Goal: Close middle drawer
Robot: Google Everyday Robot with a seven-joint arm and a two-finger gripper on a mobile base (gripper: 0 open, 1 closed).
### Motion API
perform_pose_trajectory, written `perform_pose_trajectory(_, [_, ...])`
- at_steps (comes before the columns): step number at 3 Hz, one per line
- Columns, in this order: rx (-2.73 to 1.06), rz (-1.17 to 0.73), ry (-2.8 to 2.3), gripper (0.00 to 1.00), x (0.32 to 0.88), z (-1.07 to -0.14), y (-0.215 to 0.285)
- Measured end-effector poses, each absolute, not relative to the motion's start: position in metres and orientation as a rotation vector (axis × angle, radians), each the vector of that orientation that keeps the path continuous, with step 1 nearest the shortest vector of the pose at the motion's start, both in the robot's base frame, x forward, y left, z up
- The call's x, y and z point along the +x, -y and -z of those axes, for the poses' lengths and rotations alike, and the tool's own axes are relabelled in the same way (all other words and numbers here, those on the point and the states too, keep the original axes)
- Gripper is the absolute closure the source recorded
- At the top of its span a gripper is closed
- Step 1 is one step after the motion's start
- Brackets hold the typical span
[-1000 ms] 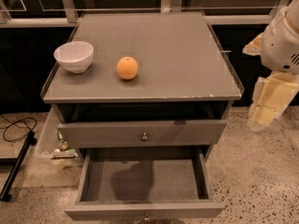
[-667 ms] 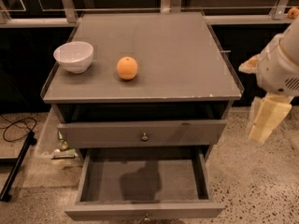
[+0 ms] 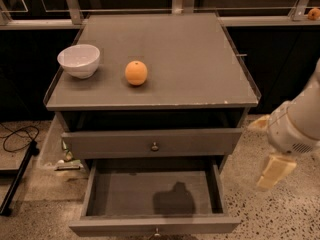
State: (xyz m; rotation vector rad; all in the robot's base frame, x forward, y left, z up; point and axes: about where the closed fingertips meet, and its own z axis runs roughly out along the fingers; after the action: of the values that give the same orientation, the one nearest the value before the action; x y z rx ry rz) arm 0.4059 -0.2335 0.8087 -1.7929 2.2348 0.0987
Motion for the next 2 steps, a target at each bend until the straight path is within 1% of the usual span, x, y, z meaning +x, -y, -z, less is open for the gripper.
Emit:
perform_pose_trajectory(1, [-1.803,-0.196,-2.200,0.43,0.397,-0.751,0.235])
perform_pose_trajectory(2, [-1.716,-0.349,-2.193,0.66,0.393,-0.698,0.235])
